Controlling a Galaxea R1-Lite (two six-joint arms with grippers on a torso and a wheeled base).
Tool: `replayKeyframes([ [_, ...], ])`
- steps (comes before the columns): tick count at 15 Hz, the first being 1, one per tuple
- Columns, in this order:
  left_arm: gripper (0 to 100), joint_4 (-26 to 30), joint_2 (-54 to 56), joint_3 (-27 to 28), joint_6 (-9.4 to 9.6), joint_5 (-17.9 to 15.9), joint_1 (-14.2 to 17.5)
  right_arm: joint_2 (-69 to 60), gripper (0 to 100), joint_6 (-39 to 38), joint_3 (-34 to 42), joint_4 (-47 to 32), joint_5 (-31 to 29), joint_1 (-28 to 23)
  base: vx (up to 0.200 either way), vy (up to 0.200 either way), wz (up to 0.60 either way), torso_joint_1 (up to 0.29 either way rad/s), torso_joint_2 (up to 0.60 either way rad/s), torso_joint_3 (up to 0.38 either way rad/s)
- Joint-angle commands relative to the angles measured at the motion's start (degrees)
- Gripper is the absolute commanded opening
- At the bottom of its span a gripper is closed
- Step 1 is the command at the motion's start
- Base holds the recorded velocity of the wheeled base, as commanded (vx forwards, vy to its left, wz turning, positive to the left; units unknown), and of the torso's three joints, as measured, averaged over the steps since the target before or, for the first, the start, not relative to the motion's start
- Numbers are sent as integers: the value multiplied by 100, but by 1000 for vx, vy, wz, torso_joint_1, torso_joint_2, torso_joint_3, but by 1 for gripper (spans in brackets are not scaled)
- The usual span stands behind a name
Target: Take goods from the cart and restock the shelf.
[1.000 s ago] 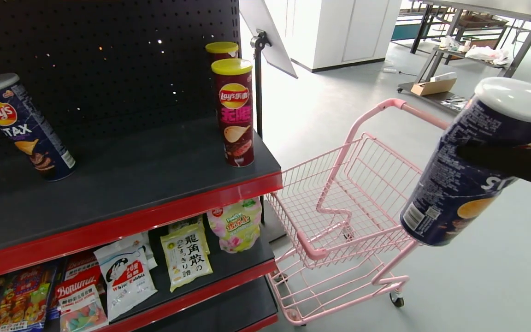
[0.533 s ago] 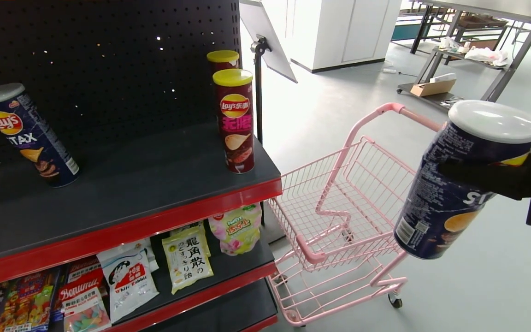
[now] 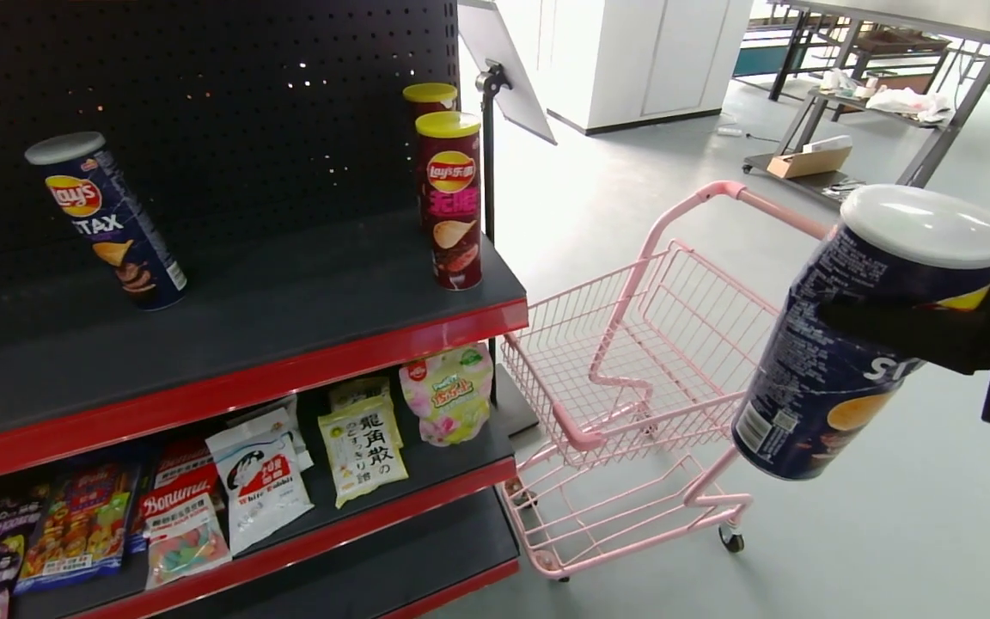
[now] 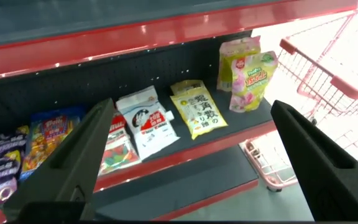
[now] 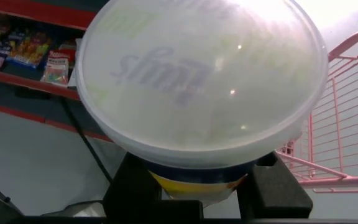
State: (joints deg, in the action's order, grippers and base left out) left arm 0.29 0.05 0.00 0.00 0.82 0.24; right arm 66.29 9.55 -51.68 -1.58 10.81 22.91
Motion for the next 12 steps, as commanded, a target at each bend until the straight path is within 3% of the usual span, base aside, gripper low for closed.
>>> replayKeyframes([
  [1,100,-12,-5,0,0,6,2,-29,0,30,70,9,17,12,0,0,600,7,2,2],
  [8,100,-12,-5,0,0,-3,2,-134,0,39,131,9,17,12,0,0,600,2,4,2],
  [12,100,-3,-5,0,0,6,2,-556,0,197,782,202,26,-23,0,0,0,0,0,0],
])
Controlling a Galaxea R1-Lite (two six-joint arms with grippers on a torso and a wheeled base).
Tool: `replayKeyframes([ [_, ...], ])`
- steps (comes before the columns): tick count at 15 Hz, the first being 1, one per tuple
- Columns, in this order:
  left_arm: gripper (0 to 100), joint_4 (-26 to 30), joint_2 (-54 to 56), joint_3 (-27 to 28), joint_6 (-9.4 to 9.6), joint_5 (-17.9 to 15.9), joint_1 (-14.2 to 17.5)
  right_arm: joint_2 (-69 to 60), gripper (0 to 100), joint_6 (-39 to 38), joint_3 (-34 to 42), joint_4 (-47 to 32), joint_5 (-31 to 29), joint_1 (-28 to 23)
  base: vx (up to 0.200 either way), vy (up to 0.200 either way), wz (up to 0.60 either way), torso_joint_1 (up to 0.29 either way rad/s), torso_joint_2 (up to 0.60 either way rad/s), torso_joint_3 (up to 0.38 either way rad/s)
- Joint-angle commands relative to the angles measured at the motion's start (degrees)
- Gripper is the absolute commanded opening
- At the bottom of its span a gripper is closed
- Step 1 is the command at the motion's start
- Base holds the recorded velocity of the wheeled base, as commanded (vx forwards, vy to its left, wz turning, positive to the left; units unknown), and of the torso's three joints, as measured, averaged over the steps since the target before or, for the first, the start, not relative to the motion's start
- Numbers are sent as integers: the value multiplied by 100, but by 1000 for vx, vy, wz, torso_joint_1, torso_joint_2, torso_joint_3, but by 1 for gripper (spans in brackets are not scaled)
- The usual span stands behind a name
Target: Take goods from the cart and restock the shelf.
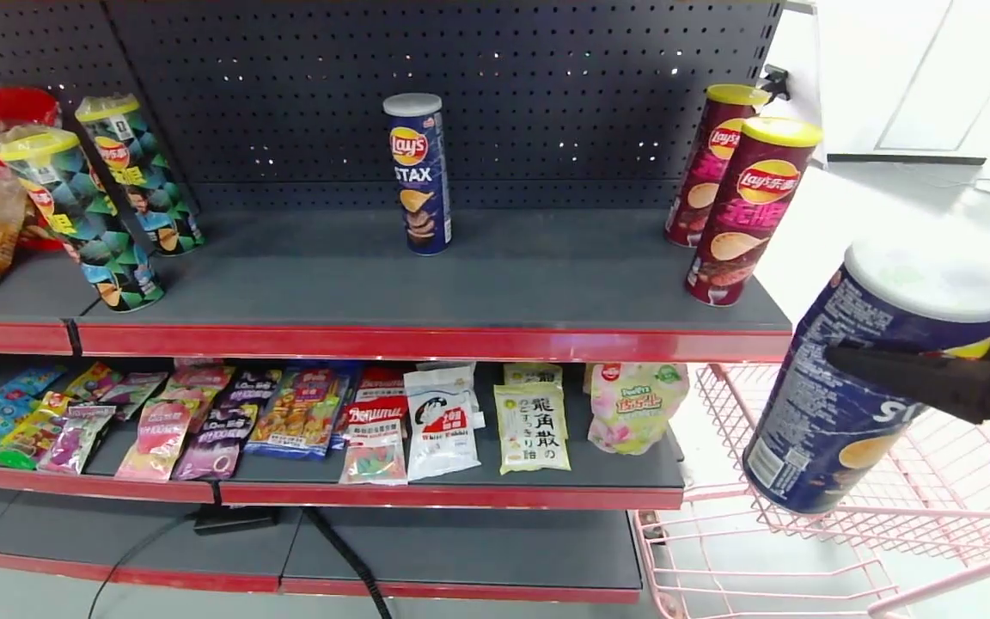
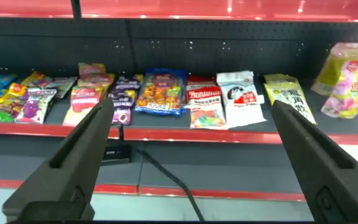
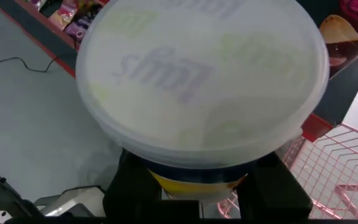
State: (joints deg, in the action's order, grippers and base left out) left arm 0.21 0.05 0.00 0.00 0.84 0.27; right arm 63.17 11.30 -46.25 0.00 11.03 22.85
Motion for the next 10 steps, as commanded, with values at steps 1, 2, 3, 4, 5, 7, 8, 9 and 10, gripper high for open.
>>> replayKeyframes([
  [1,100,-3,-5,0,0,-5,0,-367,0,-5,442,237,22,-17,0,0,0,0,0,0],
  [2,100,-3,-5,0,0,-5,0,-420,0,4,600,299,31,1,0,0,0,0,0,0],
  [3,100,-3,-5,0,0,4,0,-481,0,-5,705,308,31,9,0,200,0,-2,-2,-2],
  [4,100,-3,-5,0,0,-5,0,-499,0,-5,723,308,31,9,0,200,0,2,2,2],
  [5,100,-3,-5,0,0,-5,0,-499,0,-5,723,308,31,9,0,200,0,-12,2,2],
  [7,100,-3,-5,0,9,-5,0,-420,0,13,626,316,22,9,0,200,0,10,2,-2],
  [8,100,6,-5,0,0,-5,0,-402,0,4,609,316,22,9,0,200,0,7,7,2],
  [9,100,6,-5,0,0,4,0,-393,0,4,582,316,39,18,0,200,0,-12,2,7],
  [10,100,-3,-5,0,0,-5,0,-367,0,4,538,316,48,18,0,200,0,2,7,7],
])
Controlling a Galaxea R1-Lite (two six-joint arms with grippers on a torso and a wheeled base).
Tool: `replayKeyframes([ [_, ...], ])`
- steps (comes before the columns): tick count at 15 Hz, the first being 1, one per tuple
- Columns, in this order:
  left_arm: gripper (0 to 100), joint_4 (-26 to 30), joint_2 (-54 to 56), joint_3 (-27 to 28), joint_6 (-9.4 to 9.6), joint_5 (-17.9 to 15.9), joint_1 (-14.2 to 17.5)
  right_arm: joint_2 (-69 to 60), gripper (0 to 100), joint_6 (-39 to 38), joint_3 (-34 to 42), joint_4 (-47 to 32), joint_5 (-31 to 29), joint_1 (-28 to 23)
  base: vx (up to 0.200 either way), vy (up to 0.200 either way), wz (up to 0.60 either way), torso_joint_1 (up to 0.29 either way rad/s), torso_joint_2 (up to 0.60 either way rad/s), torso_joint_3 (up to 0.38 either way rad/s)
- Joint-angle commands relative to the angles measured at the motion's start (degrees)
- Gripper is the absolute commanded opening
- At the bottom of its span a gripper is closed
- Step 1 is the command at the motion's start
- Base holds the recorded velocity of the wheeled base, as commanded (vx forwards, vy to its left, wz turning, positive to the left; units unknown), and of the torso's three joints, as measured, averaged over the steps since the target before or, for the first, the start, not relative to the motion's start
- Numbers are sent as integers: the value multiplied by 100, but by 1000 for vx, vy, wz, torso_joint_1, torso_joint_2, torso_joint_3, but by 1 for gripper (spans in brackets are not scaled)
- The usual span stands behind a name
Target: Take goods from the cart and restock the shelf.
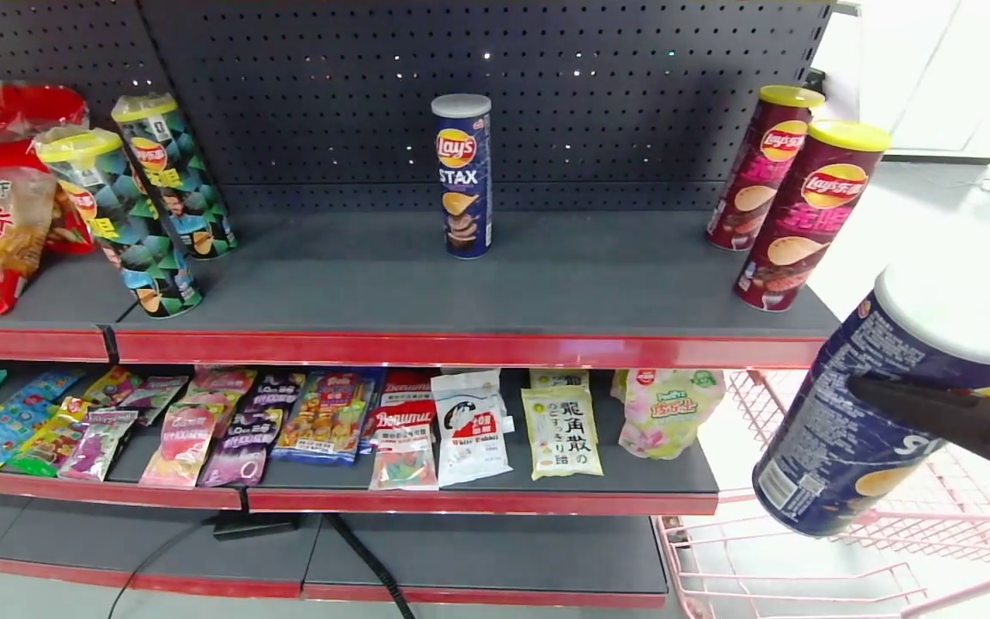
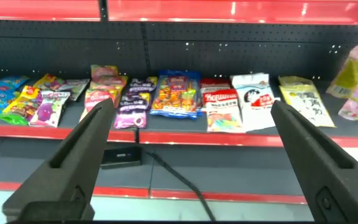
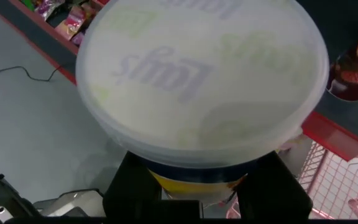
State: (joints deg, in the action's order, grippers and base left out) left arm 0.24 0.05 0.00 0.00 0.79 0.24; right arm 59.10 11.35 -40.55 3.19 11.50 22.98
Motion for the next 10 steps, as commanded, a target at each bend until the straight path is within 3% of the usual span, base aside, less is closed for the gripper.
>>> replayKeyframes([
  [1,100,2,-5,0,9,0,2,75,0,-1,-85,-3,55,5,0,200,0,7,2,2],
  [7,100,2,-5,0,9,0,2,-39,0,-1,-120,-12,503,22,0,200,0,2,-1,3],
  [10,100,2,-5,0,9,0,2,-92,0,8,-147,-12,722,31,0,0,0,0,0,0],
])
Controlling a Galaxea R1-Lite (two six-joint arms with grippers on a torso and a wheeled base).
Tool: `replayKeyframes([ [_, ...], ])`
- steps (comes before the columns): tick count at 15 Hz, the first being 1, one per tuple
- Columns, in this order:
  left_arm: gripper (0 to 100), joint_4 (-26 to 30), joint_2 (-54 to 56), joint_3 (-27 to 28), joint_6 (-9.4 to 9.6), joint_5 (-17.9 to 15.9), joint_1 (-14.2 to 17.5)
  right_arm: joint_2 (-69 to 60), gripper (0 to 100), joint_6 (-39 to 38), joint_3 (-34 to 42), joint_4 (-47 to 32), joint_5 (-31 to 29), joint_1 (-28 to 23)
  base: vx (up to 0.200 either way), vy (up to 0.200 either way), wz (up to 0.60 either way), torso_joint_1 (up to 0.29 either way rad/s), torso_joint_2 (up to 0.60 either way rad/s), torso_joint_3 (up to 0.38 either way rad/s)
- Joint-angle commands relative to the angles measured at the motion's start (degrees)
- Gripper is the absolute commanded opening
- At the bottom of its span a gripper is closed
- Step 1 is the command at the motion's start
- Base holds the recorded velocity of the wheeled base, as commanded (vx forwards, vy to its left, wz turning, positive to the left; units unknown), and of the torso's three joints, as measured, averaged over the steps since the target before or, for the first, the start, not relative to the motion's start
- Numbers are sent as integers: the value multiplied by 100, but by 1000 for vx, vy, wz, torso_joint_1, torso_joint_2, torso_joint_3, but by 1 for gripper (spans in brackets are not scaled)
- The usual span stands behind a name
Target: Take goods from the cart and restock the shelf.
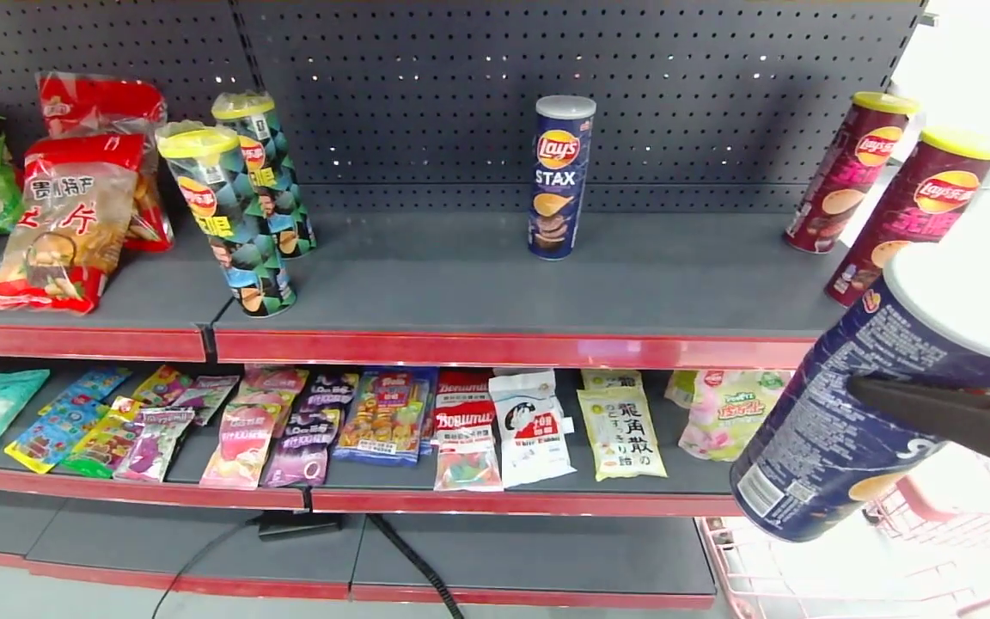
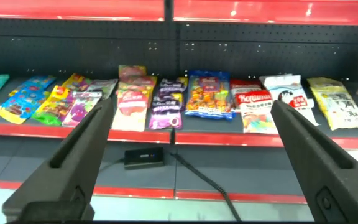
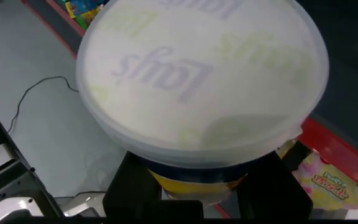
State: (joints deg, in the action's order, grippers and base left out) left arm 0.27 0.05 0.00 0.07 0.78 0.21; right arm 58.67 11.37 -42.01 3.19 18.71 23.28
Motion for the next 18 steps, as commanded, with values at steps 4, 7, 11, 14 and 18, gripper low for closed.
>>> replayKeyframes([
  [4,100,0,-5,0,1,1,6,-110,0,14,44,-12,10,1,0,0,0,0,0,0],
  [7,100,0,-5,0,1,1,6,-137,0,14,52,-12,10,1,200,0,0,-1,1,4],
  [11,100,-9,-5,0,1,1,6,-154,0,23,61,-12,10,1,200,0,0,6,2,9],
  [14,100,0,-5,0,1,1,6,-198,0,23,52,-12,36,1,200,0,0,-2,1,-1],
  [18,100,0,-5,0,1,1,6,-242,0,14,44,-12,36,1,200,0,0,-1,2,2],
])
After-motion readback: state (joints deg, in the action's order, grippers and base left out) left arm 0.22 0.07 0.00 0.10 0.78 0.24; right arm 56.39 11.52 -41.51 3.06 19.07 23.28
